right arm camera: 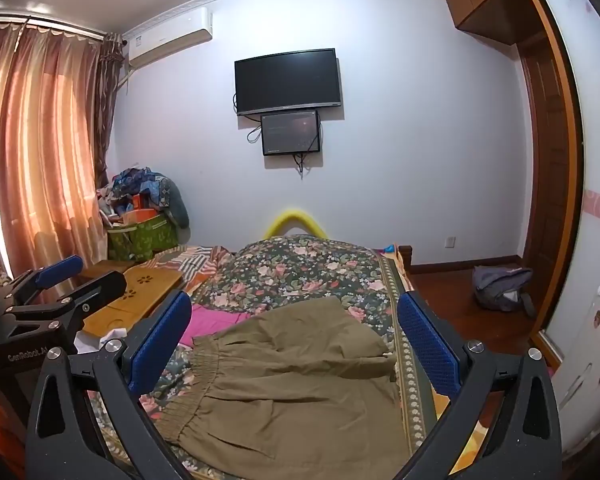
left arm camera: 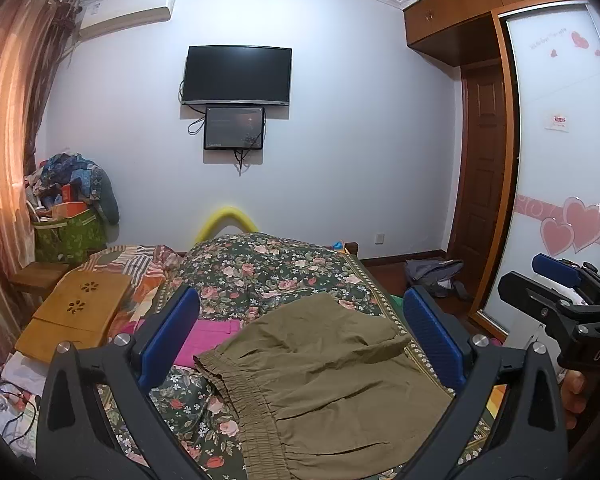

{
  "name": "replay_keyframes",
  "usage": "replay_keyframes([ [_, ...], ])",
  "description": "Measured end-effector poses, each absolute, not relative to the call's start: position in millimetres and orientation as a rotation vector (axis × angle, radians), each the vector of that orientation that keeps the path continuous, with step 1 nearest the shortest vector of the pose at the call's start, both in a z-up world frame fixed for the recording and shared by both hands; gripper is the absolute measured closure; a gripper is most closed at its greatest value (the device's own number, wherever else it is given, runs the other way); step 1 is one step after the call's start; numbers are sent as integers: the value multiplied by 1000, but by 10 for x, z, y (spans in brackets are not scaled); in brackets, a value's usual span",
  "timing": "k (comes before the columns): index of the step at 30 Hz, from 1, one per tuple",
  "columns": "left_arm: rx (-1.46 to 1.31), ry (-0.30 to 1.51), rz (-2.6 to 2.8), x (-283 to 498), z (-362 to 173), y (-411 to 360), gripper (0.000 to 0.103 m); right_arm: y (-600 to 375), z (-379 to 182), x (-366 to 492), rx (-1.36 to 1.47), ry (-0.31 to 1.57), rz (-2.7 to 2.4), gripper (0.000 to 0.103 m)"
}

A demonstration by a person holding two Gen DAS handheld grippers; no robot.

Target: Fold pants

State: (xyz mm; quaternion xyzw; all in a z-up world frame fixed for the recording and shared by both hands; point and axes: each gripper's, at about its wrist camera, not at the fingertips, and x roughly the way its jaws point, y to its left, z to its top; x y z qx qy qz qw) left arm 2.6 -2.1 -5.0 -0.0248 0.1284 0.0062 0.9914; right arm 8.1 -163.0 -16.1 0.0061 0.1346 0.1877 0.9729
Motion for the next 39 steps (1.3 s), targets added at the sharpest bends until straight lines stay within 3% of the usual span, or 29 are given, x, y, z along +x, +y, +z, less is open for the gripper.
replay_keyframes([
  [39,-54,277,8,85,-59,20,0,-1620,-224,92,19,280,379,0],
])
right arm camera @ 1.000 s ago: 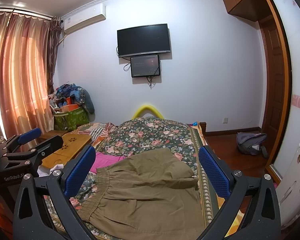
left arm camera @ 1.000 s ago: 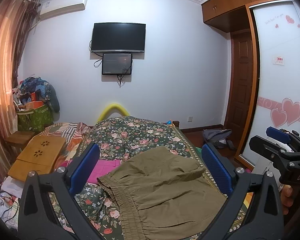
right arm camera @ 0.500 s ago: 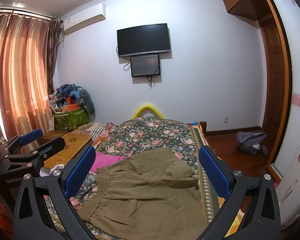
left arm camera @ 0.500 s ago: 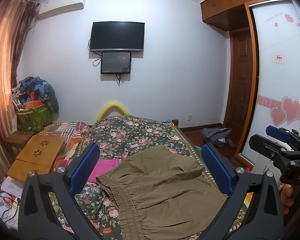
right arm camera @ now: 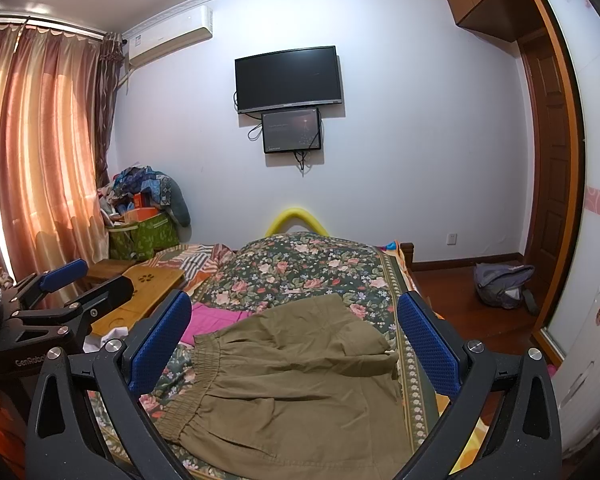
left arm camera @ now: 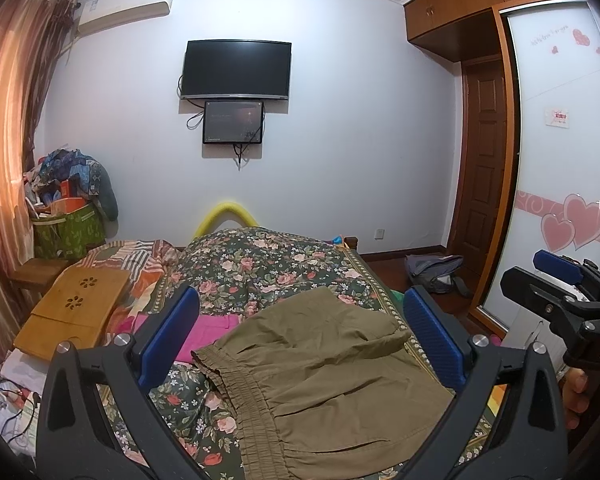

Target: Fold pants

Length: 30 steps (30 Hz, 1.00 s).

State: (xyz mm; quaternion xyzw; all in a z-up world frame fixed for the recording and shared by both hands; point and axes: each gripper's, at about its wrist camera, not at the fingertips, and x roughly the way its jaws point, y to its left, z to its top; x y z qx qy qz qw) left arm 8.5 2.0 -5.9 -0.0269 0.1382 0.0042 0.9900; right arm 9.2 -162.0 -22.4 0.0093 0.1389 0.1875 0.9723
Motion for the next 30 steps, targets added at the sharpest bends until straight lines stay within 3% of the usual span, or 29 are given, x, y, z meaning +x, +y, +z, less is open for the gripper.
replay_keyframes([
  [30,-56,296,2,143,-114,35,0,-1547,-285,129,16,301,379,0],
])
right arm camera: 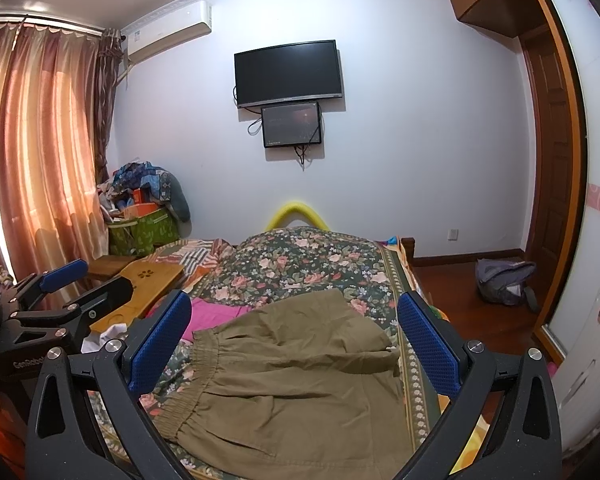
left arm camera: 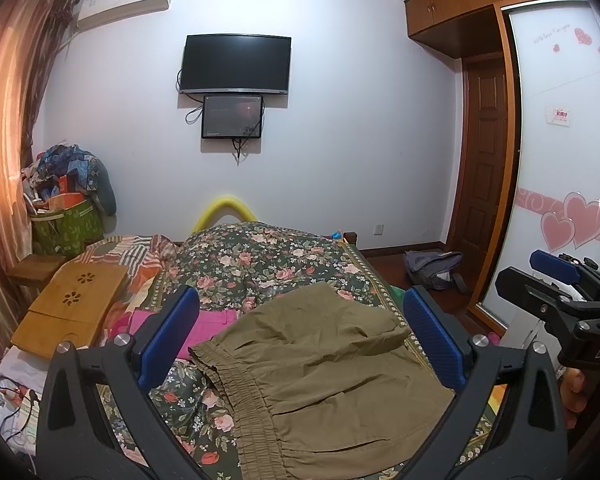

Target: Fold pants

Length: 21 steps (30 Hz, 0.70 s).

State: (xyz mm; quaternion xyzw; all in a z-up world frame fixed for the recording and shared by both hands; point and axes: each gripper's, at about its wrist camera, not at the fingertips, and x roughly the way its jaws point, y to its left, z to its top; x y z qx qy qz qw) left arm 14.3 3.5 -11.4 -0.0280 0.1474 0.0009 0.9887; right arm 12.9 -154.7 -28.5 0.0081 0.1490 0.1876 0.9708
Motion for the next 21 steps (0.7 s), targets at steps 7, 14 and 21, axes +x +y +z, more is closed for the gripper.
replay_keyframes([
  [7,-40,331,26,411,-292,158,0,-1576,-413,366,-12,342,339,0],
  [14,-81,482,57,982,-727,530,0,-1775,-732,908,-35,474,285,0],
  [21,-103,627,135,1562,-1238,963,0,-1944,-1024,1352,-60,589,252,1],
])
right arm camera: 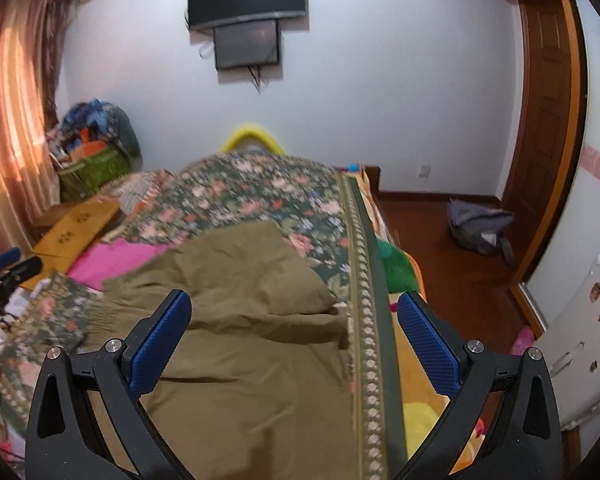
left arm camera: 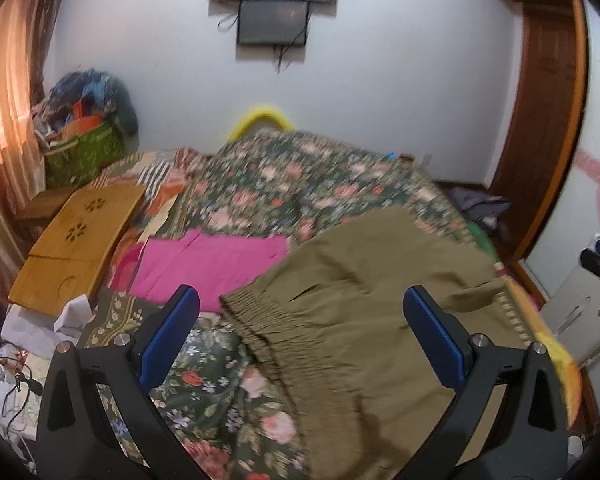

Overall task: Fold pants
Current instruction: 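Move both tools down toward the olive pants' waistband and leg hem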

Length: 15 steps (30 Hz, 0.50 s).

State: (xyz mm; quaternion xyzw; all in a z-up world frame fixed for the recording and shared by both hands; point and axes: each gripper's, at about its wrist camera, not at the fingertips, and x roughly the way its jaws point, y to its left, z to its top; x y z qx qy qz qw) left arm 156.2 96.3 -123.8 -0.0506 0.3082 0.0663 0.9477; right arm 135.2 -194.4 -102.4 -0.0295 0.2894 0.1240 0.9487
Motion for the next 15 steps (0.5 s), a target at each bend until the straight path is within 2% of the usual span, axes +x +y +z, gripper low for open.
replay_keyframes([
  [15,-67,848,202,2669,-2221,1499,0,-1896,-1643,2486,-103,814,305,4],
])
